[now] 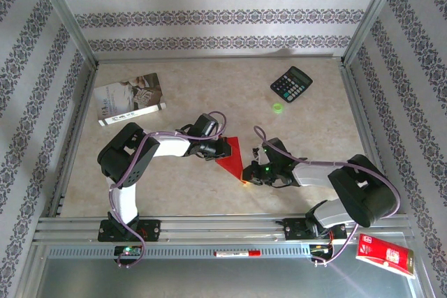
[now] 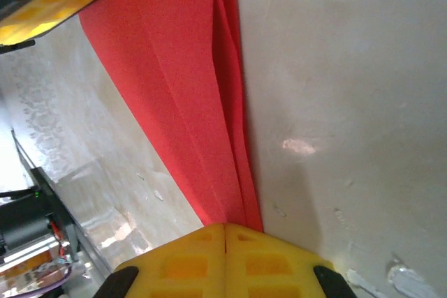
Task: Fold a paper plane with a square sheet of paper (pick it up from the middle)
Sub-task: Fourth fold the wing at the center of the table.
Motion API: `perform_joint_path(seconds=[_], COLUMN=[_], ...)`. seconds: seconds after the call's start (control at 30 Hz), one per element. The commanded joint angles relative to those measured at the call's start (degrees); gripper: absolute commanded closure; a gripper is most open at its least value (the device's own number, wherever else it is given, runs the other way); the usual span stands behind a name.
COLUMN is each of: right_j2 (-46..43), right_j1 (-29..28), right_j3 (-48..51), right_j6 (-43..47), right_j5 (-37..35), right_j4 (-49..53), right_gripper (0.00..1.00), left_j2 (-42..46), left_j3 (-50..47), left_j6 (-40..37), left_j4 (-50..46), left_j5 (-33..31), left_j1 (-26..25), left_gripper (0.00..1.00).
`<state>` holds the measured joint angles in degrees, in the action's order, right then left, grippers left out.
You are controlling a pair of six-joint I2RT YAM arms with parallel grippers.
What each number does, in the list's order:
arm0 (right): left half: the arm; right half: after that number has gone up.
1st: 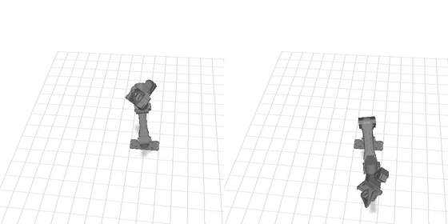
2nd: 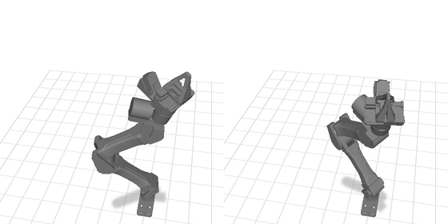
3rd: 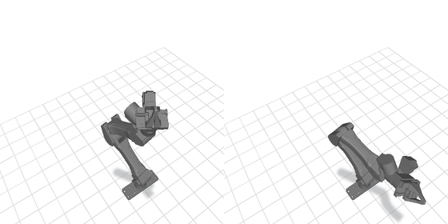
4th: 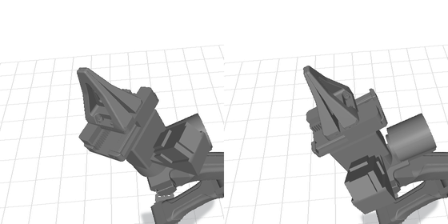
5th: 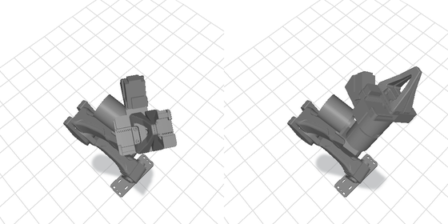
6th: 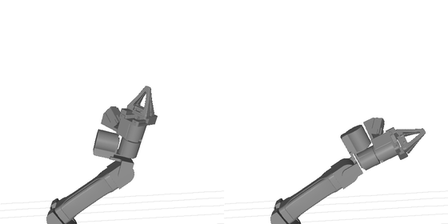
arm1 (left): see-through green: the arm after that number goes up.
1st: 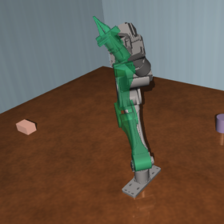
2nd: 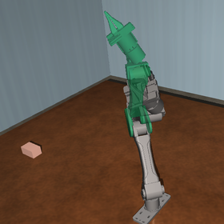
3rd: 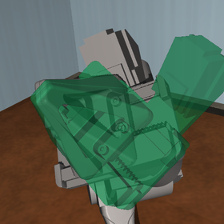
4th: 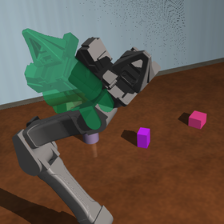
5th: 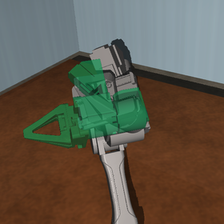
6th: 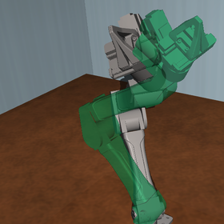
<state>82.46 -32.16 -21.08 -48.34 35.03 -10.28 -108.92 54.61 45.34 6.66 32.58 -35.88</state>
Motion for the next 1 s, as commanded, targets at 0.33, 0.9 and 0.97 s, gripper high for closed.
perform_joint_path(seconds=[0.33, 0.9, 0.97], right_j2=[8.2, 8.7, 8.8], right_j1=[0.8, 0.9, 0.9], right_j3=[2.5, -0.2, -0.5], right_j6=[0.5, 2.2, 2.4], right_j5=[-5.3, -7.3, -7.4], right_j4=[7.9, 11.7, 12.3], right_gripper=[1.00, 1.00, 1.00], left_j2=[6.9, 7.5, 7.0], left_j3=[1.5, -7.0, -6.9], left_j6=[0.2, 12.8, 13.1], left_j4=[-3.6, 6.2, 6.4], left_j5=[-1.3, 3.1, 3.2], left_j1=[0.5, -7.9, -8.4], left_gripper=[0.67, 1.00, 1.00])
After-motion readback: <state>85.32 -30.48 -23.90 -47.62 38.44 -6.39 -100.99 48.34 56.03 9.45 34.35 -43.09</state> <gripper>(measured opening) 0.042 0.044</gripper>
